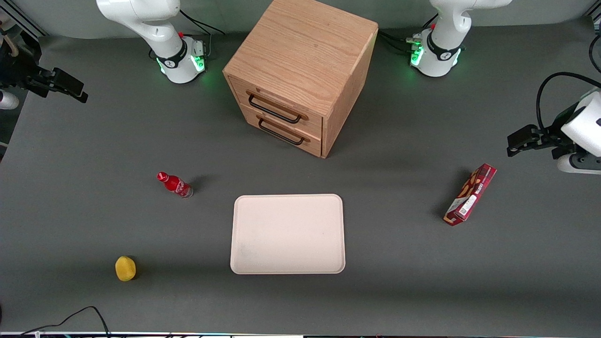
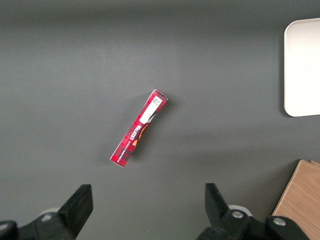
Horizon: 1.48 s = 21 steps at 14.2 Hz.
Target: Open upper drawer
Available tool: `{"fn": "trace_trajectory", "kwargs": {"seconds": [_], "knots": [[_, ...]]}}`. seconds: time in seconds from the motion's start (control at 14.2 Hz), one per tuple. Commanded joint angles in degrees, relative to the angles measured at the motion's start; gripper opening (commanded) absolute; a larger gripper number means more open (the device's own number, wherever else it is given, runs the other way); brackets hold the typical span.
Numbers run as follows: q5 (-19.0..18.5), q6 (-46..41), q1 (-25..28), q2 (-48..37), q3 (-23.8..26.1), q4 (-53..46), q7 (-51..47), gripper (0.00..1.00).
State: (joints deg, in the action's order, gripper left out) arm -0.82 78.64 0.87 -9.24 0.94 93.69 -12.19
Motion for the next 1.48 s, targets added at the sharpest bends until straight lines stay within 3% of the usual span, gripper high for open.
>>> {"fn": "trace_trajectory", "kwargs": {"seconds": [0.0,0.56,0.77,0.91,1.05,1.27,1.41], "knots": [[-1.1,-0.5,0.3,0.4,-0.3,-1.0,1.0,1.0],[-0.2,-1.0,0.4,0.6,-1.0,-1.1,1.0,1.0],[0.5,-4.7,1.1,1.0,-0.2,-4.2,10.0,1.0],[4.8,-5.2,1.3,3.2,-0.6,-7.5,21.6,1.0],[7.3,-5.7,2.1,5.4,0.0,-10.6,24.8,1.0],[8.1,-6.5,3.6,9.0,7.4,-13.0,31.7,1.0],[12.1,-6.3,3.6,11.3,10.1,-12.9,36.7,1.0]]}}
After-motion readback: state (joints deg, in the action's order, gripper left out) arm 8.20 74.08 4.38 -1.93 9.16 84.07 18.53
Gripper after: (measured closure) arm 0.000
